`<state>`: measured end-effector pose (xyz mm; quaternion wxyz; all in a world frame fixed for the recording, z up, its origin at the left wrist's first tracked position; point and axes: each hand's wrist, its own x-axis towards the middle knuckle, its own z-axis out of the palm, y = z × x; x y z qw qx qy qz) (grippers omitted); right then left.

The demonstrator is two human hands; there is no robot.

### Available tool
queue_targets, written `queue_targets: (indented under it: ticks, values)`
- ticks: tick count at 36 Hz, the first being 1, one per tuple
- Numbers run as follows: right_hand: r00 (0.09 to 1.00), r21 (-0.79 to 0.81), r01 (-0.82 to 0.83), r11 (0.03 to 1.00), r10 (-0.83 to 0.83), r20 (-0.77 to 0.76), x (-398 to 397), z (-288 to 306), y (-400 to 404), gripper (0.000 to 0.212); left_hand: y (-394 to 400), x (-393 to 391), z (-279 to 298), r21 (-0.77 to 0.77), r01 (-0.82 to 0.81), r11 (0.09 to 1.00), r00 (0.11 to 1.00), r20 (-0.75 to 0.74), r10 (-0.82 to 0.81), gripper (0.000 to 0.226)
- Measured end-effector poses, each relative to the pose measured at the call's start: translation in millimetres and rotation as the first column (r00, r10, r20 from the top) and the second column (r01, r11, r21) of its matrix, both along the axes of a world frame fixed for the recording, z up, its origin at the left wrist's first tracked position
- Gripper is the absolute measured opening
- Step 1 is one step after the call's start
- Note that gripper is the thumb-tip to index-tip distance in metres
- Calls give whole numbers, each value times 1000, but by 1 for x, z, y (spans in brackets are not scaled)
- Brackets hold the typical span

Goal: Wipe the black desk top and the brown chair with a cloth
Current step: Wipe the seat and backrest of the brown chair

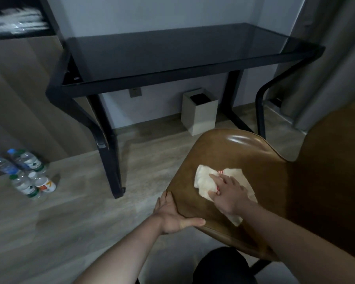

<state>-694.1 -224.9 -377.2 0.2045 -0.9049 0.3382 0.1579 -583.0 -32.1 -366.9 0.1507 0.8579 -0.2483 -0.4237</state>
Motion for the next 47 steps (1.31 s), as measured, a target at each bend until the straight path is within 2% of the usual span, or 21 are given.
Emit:
queue_targets:
  ticks: [4,8,13,18,25,30,33,42,47]
  values:
    - [999,101,-37,994,39,-21,-8,9,29,62,2,-1,-2,3,-1,1000,1000,22,1,172]
    - [999,132,-46,990,46,-2,-1,10,29,59,0,1,-7,-6,-5,1000,1000,27,5,172]
    - [994,97,-105,990,106,-11,35,-4,6,62,-3,5,-13,8,24,1000,999,27,-24,169]
    - [999,46,-45,998,44,17,93,-8,-20,62,-4,10,-18,2,32,999,999,27,-32,167]
    - [999,-32,4,999,-5,-32,144,-14,-31,63,-7,12,-23,7,30,1000,999,18,-30,167]
    - [994,-80,-103,991,105,20,112,-11,-25,58,-6,12,-20,19,45,999,999,8,-45,170]
    - [990,-55,-116,992,120,77,81,-8,-11,56,-5,11,-17,16,47,999,999,4,-47,169]
    - [992,95,72,993,-81,99,-41,-3,37,54,-1,2,-3,21,44,999,997,56,-46,176]
    - [983,58,169,984,-172,55,-84,-2,24,57,1,0,-6,-8,42,999,996,80,-41,170]
